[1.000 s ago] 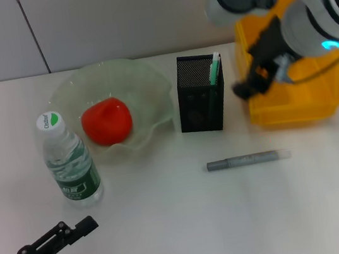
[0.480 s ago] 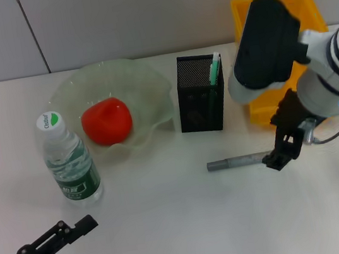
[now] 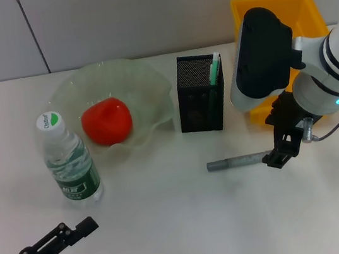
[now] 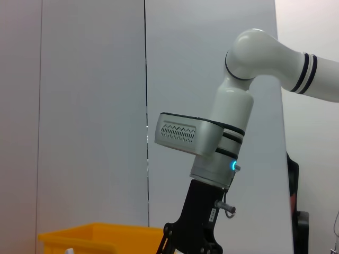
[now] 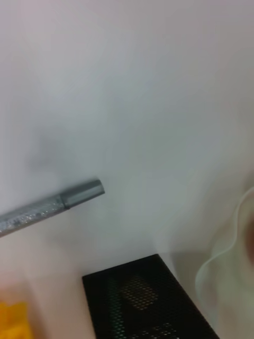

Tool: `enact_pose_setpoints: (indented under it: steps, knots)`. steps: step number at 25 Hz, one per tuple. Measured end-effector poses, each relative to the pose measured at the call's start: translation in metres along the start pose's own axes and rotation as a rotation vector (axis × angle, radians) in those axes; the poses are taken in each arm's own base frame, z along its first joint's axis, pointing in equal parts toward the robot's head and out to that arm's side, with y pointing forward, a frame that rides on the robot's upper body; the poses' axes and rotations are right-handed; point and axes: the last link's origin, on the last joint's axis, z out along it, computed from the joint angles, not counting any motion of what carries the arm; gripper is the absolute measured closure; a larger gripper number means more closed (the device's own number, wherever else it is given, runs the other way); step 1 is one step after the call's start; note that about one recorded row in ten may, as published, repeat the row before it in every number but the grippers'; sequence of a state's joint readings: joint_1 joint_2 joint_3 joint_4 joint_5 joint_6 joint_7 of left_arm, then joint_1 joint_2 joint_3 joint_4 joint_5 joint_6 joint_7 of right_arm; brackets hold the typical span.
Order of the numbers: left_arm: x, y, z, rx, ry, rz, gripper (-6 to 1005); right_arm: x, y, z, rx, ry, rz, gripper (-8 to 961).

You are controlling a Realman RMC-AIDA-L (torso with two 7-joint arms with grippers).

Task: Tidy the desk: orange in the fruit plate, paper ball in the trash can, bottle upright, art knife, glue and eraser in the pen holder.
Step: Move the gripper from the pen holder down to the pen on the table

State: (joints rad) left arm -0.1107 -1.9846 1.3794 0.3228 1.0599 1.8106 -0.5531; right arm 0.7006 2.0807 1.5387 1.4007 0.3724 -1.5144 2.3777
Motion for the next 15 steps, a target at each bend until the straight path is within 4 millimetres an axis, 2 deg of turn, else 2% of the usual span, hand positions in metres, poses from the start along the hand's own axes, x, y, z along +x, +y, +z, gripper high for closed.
enact_pose_setpoints:
  steps: [9,15]
  knots:
    - [0.000,0.000,0.001,0.001,0.000,-0.001,328,-0.001,0.001,0.018,-0.015,-0.029,-0.051,202]
    - [0.000,0.000,0.000,0.000,0.000,-0.001,328,-0.002,0.001,0.022,-0.021,-0.031,-0.057,204]
